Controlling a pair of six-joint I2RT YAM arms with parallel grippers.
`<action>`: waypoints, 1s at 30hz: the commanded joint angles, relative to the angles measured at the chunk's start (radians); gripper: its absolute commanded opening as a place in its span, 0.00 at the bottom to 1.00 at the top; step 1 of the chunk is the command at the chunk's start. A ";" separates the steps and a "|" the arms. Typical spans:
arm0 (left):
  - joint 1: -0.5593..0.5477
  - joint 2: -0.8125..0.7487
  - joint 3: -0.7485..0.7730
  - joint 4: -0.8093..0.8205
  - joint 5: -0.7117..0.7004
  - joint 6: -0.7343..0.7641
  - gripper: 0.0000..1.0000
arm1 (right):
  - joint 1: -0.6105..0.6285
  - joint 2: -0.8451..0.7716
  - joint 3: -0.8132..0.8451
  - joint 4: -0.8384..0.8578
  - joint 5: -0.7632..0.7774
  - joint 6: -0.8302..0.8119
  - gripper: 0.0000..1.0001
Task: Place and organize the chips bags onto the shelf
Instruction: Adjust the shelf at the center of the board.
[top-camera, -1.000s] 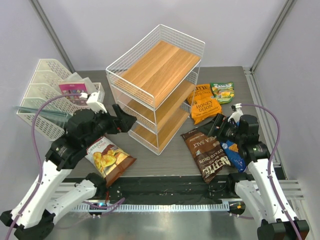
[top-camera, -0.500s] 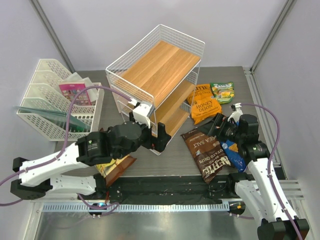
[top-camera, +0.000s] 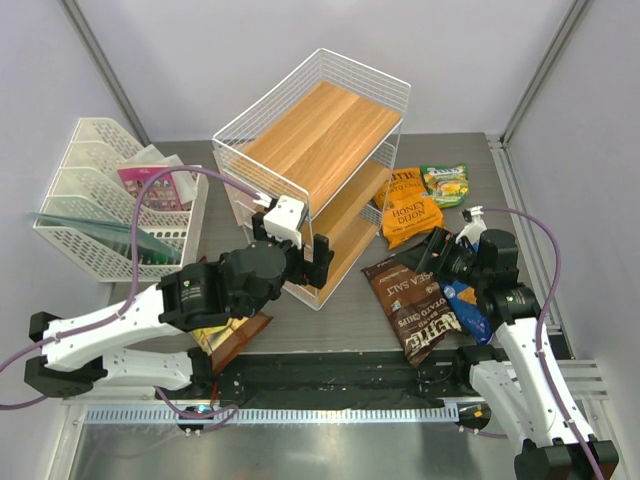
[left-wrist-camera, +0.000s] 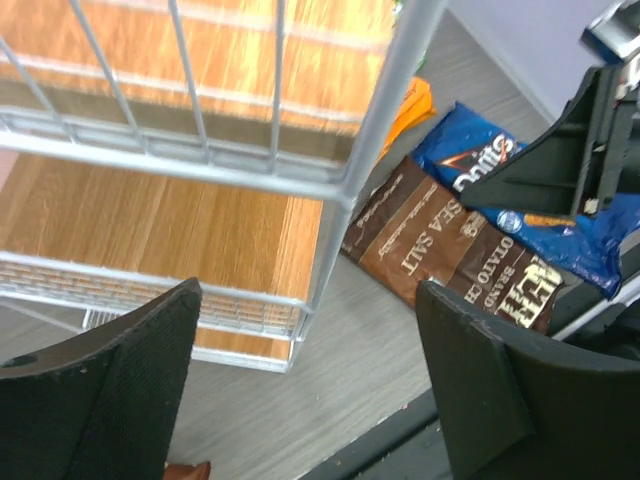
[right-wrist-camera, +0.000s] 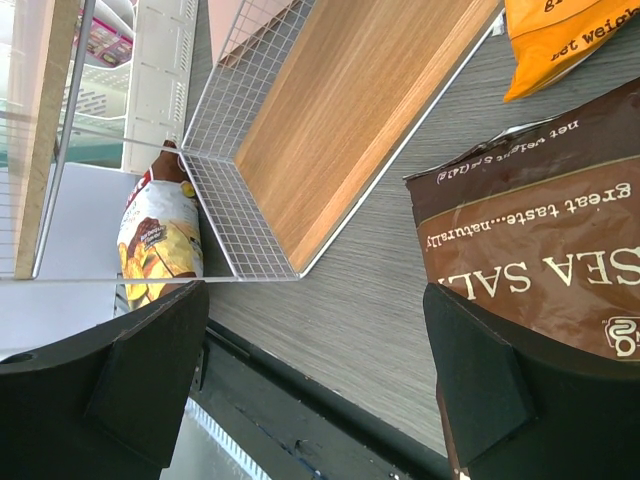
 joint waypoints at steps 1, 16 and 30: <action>-0.003 -0.019 -0.016 0.186 -0.042 0.083 0.79 | 0.002 -0.008 0.015 0.025 -0.017 -0.016 0.94; -0.003 0.030 -0.090 0.299 -0.068 0.121 0.16 | 0.003 -0.005 0.008 0.029 -0.029 -0.017 0.94; -0.002 -0.209 -0.148 0.113 -0.229 0.106 0.00 | 0.002 -0.010 0.035 0.029 0.026 -0.024 0.94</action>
